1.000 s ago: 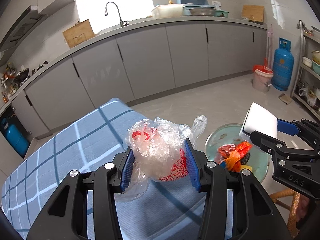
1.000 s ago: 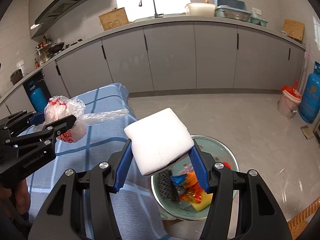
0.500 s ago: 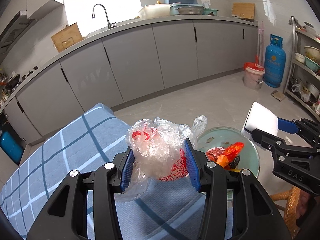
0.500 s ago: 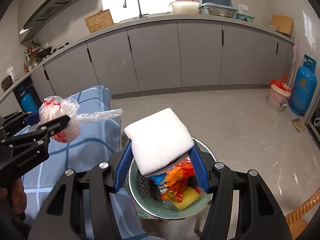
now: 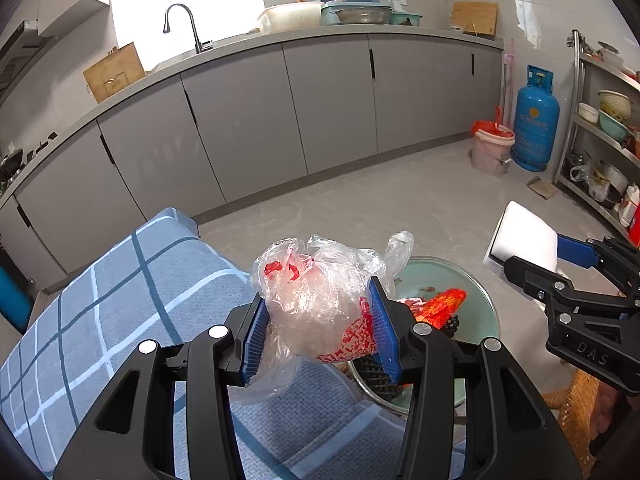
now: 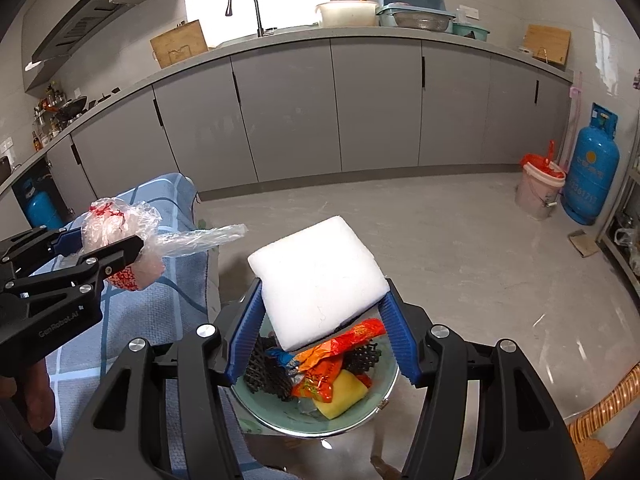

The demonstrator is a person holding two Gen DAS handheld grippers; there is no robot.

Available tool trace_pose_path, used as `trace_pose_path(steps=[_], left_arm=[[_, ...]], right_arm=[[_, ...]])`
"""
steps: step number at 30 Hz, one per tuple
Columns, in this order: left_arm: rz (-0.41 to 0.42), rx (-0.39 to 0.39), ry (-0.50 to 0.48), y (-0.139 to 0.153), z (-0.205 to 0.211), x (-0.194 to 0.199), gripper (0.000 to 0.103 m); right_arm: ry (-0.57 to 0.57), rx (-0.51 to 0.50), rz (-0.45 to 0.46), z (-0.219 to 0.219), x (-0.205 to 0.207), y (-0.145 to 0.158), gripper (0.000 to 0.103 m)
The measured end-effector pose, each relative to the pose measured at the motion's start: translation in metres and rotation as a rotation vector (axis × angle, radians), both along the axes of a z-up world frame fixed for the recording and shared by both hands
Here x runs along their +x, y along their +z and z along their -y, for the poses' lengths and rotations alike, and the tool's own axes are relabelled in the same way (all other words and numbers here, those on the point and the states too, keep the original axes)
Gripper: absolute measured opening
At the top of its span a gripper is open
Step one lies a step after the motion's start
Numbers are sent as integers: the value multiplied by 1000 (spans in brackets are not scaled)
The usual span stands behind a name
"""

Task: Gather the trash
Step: 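Open both grippers to drop the bag and block into the bucket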

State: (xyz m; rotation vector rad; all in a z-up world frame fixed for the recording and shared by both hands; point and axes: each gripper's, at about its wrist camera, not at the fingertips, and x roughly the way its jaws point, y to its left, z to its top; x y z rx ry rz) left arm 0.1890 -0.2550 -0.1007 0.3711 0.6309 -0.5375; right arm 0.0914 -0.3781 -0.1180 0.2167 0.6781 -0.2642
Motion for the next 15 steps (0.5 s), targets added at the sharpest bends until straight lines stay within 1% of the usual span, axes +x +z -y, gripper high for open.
trace_pose_path(steps=[3, 9, 12, 14, 15], left_arm=[[4, -2, -7, -1, 2, 0, 48], [-14, 1, -12, -5, 4, 2, 48], [-16, -1, -21, -7, 6, 3, 51], [-15, -2, -23, -9, 8, 4, 58], [-15, -3, -19, -10, 7, 4, 66]], right_arm=[[-4, -2, -8, 2, 2, -4, 58], [-6, 0, -18, 6, 7, -10, 59], [1, 6, -23, 8, 12, -13, 61], [8, 23, -23, 9, 12, -14, 65], [10, 29, -19, 10, 12, -15, 70]])
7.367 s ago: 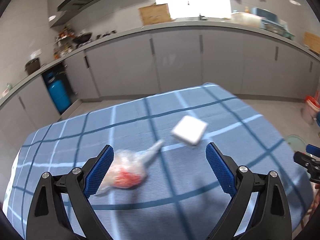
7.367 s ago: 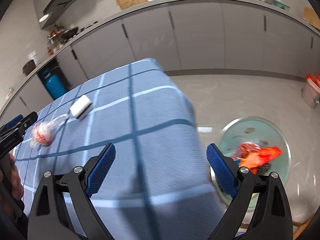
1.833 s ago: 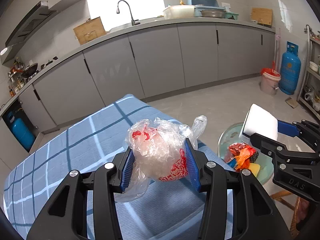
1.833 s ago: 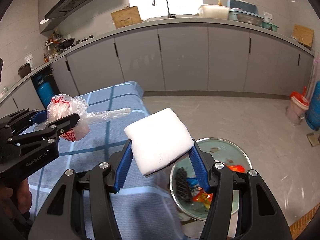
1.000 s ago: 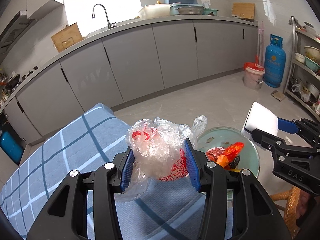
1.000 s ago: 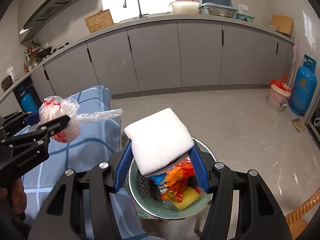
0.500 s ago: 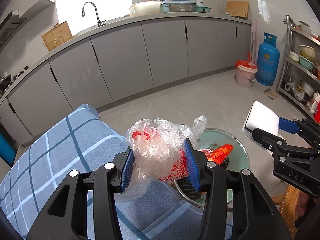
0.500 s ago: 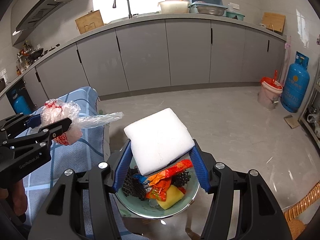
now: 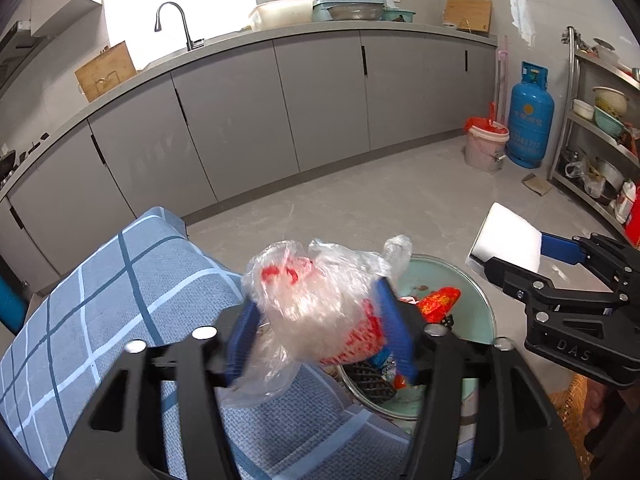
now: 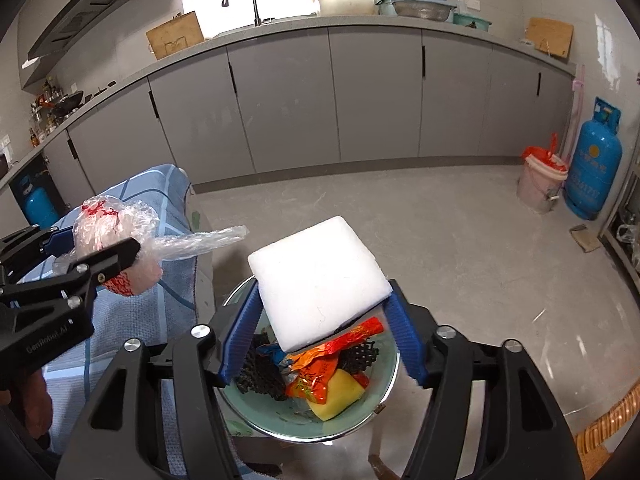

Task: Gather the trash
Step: 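Open both grippers to drop the bag and block into the bucket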

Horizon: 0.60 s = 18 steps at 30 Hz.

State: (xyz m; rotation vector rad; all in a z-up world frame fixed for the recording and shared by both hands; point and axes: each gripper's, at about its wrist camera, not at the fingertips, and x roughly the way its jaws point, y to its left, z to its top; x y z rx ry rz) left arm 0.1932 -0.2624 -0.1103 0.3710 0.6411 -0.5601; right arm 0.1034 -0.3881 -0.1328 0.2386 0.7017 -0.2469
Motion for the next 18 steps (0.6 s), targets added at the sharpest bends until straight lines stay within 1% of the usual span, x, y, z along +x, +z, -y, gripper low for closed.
trace_pose_path(steps=[1, 6, 8, 11, 13, 14, 15, 18], left_arm=[[-2, -1, 0, -1, 0, 0, 67], [-6, 9, 7, -3, -4, 1, 69], [1, 9, 12, -3, -5, 0, 73], [7, 8, 22, -1, -9, -2, 74], [13, 2, 34, 2, -14, -3, 82], [18, 0, 40, 3, -16, -4, 84], [22, -1, 46, 4, -19, -5, 84], [25, -2, 60, 6, -27, -9, 85]], right_arm=[[-7, -4, 4, 0, -1, 0, 74], [-33, 2, -5, 4, -5, -4, 74], [-40, 10, -5, 5, -9, -5, 74], [-47, 19, 0, 3, -14, -3, 74], [-49, 23, 10, 1, -20, 0, 76], [-52, 23, 14, -1, -21, 2, 77], [-55, 21, 19, -3, -24, 3, 80], [-51, 18, 29, -9, -32, 7, 81]])
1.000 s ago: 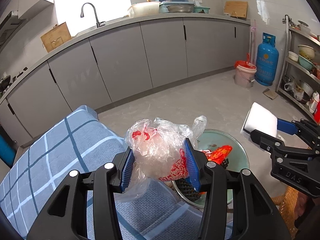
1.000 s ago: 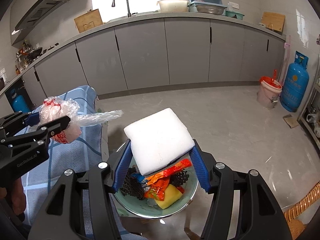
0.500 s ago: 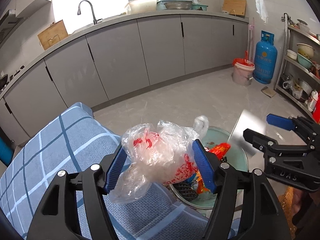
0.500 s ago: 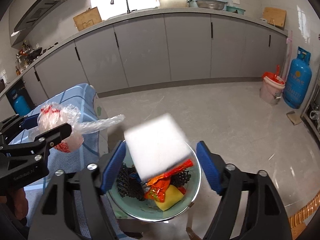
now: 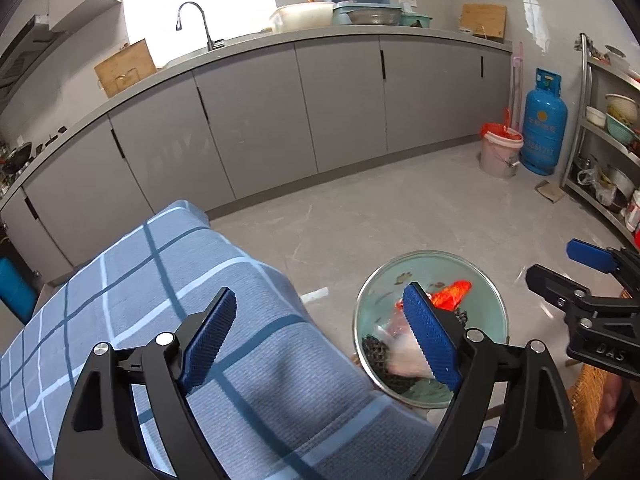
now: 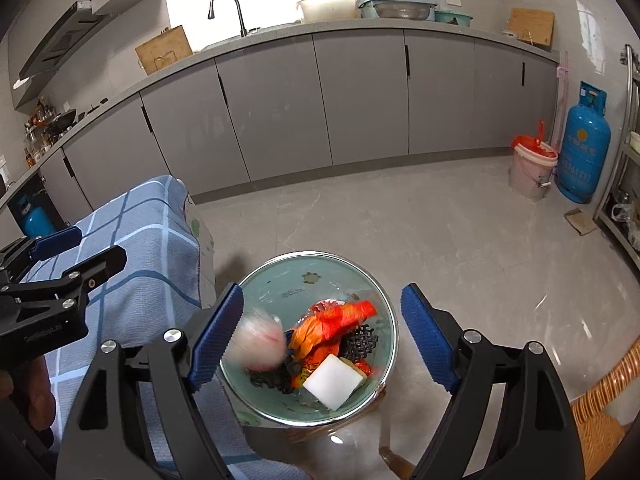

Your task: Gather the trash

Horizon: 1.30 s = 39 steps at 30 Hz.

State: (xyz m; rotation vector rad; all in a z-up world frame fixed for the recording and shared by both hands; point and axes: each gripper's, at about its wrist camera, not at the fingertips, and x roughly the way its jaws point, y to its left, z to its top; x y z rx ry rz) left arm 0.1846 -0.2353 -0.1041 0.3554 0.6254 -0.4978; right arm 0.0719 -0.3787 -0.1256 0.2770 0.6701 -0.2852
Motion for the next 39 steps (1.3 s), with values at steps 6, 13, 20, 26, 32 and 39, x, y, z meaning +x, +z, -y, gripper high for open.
trace_pose_path(steps=[6, 13, 20, 26, 32, 39], left_arm=[[18, -17, 21, 12, -15, -10, 86], [53, -45, 36, 29, -32, -24, 90], [73, -75, 51, 43, -46, -36, 90], [86, -93, 52, 51, -54, -43, 90], [91, -103, 56, 55, -58, -43, 90], [95, -107, 53, 55, -58, -43, 91]], right_arm=[[13, -13, 15, -13, -13, 11, 81], [17, -36, 46, -25, -32, 29, 82], [7, -64, 69, -33, -45, 45, 83], [0, -80, 80, -38, -53, 55, 83], [3, -86, 86, -41, -54, 60, 84], [3, -93, 90, -43, -55, 64, 84]])
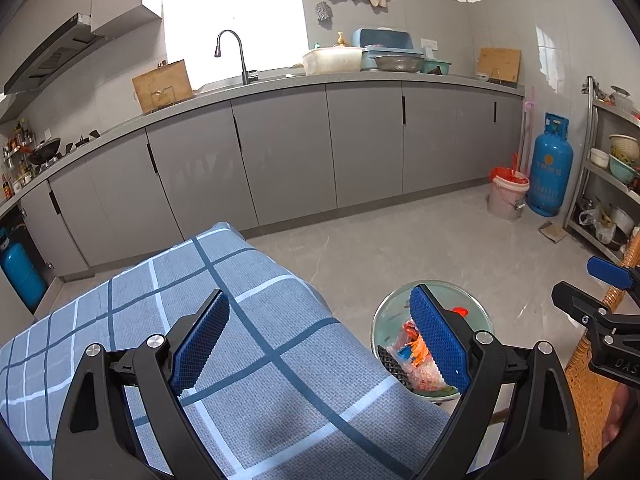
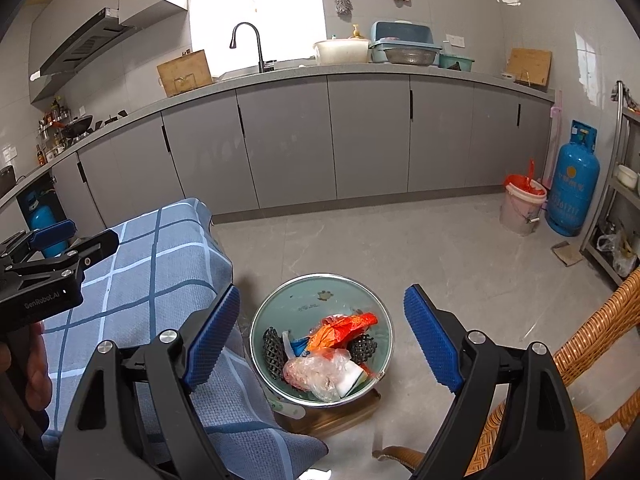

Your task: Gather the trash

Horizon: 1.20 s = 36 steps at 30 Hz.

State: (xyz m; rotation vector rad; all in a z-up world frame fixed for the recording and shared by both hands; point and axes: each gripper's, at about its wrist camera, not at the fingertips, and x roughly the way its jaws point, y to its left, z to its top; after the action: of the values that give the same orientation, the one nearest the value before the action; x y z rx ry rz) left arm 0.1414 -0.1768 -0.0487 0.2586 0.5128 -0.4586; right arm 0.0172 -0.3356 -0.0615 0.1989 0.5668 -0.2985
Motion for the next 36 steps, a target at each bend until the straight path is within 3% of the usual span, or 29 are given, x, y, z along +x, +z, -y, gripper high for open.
trace_pose_path(steps=[26, 36], left_arm=[[0, 4, 4, -1, -3, 0, 95], [35, 12, -13, -3, -3, -7, 98]], right_arm=[[-6, 6, -4, 1, -3, -1, 84], [-10, 7, -3, 1, -5, -1, 85]])
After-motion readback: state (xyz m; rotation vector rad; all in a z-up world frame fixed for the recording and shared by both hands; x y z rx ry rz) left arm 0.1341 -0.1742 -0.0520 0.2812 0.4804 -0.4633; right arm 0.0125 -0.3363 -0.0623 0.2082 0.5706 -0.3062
